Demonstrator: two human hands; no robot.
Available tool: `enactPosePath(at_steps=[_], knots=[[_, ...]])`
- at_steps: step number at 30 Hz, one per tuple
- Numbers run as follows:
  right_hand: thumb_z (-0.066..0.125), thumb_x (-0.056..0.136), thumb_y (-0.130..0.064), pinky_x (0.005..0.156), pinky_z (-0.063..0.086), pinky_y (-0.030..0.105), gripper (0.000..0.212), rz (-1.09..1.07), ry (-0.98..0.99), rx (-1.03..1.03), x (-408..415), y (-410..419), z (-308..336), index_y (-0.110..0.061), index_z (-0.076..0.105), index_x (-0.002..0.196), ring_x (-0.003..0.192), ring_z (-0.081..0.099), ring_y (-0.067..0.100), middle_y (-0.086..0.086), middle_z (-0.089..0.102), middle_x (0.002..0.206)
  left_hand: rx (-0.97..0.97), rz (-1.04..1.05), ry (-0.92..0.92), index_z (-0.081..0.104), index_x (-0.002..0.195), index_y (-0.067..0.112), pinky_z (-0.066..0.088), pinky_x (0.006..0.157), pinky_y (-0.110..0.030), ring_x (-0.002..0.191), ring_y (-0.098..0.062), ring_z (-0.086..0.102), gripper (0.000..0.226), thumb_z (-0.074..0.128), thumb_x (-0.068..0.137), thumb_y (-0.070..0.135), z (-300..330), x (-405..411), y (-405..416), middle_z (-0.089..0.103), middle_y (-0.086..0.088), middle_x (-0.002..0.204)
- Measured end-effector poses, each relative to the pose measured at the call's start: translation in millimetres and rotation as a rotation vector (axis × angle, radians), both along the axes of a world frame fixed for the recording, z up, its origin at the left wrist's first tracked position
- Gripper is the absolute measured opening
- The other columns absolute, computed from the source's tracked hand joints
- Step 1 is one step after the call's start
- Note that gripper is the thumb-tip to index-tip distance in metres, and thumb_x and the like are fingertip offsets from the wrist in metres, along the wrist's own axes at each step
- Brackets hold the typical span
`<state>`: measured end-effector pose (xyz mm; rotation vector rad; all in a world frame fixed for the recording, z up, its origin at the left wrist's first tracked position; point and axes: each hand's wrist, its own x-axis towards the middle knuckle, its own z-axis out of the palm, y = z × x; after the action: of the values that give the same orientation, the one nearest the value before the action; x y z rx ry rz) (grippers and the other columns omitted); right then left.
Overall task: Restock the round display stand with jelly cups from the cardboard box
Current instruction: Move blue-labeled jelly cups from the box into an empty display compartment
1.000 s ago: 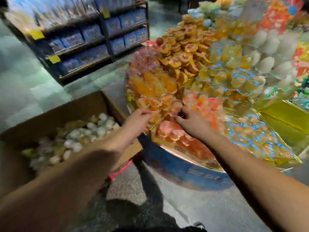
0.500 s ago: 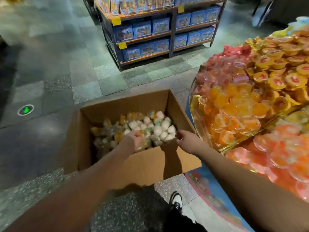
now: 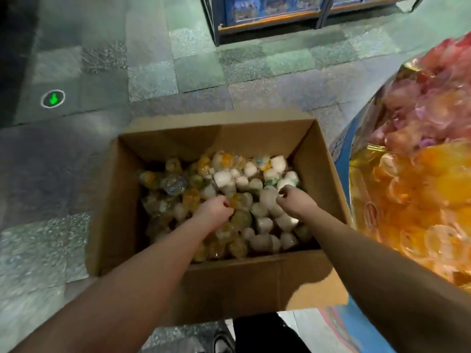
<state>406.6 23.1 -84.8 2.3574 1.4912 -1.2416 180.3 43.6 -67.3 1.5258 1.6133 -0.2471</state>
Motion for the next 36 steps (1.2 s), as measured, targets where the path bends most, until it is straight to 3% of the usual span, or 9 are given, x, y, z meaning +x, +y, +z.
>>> enactPosePath(at_steps=[2, 5, 8, 13, 17, 22, 26, 30, 36], knots=[[0.05, 0.096, -0.036, 0.078, 0.048, 0.033, 0.043, -0.085, 0.039, -0.032, 1.8, 28.2, -16.0, -0.016, 0.05, 0.133, 0.097, 0.06, 0.024, 0.007, 0.063, 0.116, -0.002, -0.096, 0.083, 0.058, 0.112, 0.022, 0.05, 0.08, -0.031, 0.097, -0.017, 0.056, 0.019, 0.051, 0.096, 0.031, -20.2, 11.2, 17.3, 0.057, 0.001, 0.11], [0.047, 0.098, -0.037, 0.083, 0.048, 0.036, 0.043, -0.162, 0.059, -0.035, 2.1, 66.6, -43.0, -0.012, 0.05, 0.132, 0.099, 0.058, 0.027, 0.011, 0.062, 0.119, 0.16, -0.342, 0.24, 0.051, 0.135, 0.022, 0.042, 0.102, -0.04, 0.127, -0.024, 0.045, 0.041, 0.053, 0.095, 0.025, -47.8, 29.6, 41.7, 0.048, -0.004, 0.138], [0.046, 0.098, -0.043, 0.081, 0.042, 0.034, 0.049, -0.27, 0.091, 0.021, 1.2, 98.7, -69.6, -0.009, 0.049, 0.133, 0.109, 0.056, 0.033, 0.014, 0.059, 0.126, 0.04, -0.358, 0.25, 0.033, 0.15, 0.022, 0.025, 0.116, -0.046, 0.144, -0.026, 0.028, 0.059, 0.055, 0.095, 0.022, -72.4, 44.0, 64.7, 0.031, -0.005, 0.156], [0.039, 0.099, -0.054, 0.08, 0.039, 0.031, 0.06, -0.496, 0.183, 0.007, -1.6, 143.8, -105.7, -0.005, 0.049, 0.132, 0.111, 0.058, 0.032, 0.013, 0.06, 0.126, -0.127, -0.631, 0.263, 0.021, 0.154, 0.031, 0.015, 0.119, -0.047, 0.148, -0.027, 0.018, 0.072, 0.053, 0.091, 0.017, -112.6, 43.5, 80.2, 0.022, -0.004, 0.16], [0.047, 0.09, -0.059, 0.086, 0.049, 0.038, 0.063, -0.595, 0.202, -0.008, 5.7, 168.8, -149.1, -0.008, 0.06, 0.123, 0.102, 0.062, 0.029, 0.01, 0.068, 0.115, -0.034, -0.802, 0.301, 0.02, 0.154, 0.035, 0.016, 0.118, -0.045, 0.147, -0.029, 0.017, 0.07, 0.049, 0.095, 0.012, -122.0, 39.3, 87.2, 0.022, -0.003, 0.16], [0.046, 0.099, -0.049, 0.062, 0.045, 0.031, 0.049, -0.639, 0.275, -0.085, -0.8, 173.1, -144.2, -0.008, 0.058, 0.123, 0.095, 0.061, 0.025, 0.009, 0.064, 0.117, 0.101, -0.883, 0.277, 0.024, 0.153, 0.034, 0.018, 0.118, -0.045, 0.145, -0.03, 0.021, 0.065, 0.053, 0.096, 0.024, -132.1, 34.1, 91.4, 0.033, -0.004, 0.155], [0.052, 0.097, -0.044, 0.095, 0.052, 0.038, 0.048, -0.642, 0.323, -0.041, -1.8, 163.8, -142.4, -0.008, 0.058, 0.128, 0.101, 0.061, 0.024, 0.013, 0.063, 0.126, 0.036, -0.506, 0.161, 0.028, 0.151, 0.033, 0.026, 0.115, -0.041, 0.143, -0.027, 0.025, 0.069, 0.062, 0.091, 0.038, -125.3, 28.2, 89.4, 0.032, -0.003, 0.154], [0.06, 0.09, -0.052, 0.092, 0.054, 0.048, 0.056, -0.707, 0.335, 0.086, 1.1, 132.7, -124.3, -0.013, 0.053, 0.129, 0.1, 0.066, 0.028, 0.009, 0.066, 0.113, -0.099, 0.122, -0.179, 0.04, 0.147, 0.033, 0.046, 0.088, -0.029, 0.124, -0.02, 0.05, 0.069, 0.072, 0.086, 0.037, -96.6, 20.6, 79.6, 0.047, -0.001, 0.143], [0.066, 0.089, -0.044, 0.092, 0.055, 0.043, 0.059, -0.776, 0.577, 0.228, -0.3, 63.2, -66.1, -0.018, 0.047, 0.138, 0.098, 0.066, 0.024, 0.001, 0.064, 0.108, -0.428, 0.778, -0.675, 0.06, 0.123, 0.011, 0.048, 0.078, -0.03, 0.101, -0.023, 0.063, 0.036, 0.054, 0.097, 0.035, -51.2, 12.5, 45.9, 0.068, -0.01, 0.112]])
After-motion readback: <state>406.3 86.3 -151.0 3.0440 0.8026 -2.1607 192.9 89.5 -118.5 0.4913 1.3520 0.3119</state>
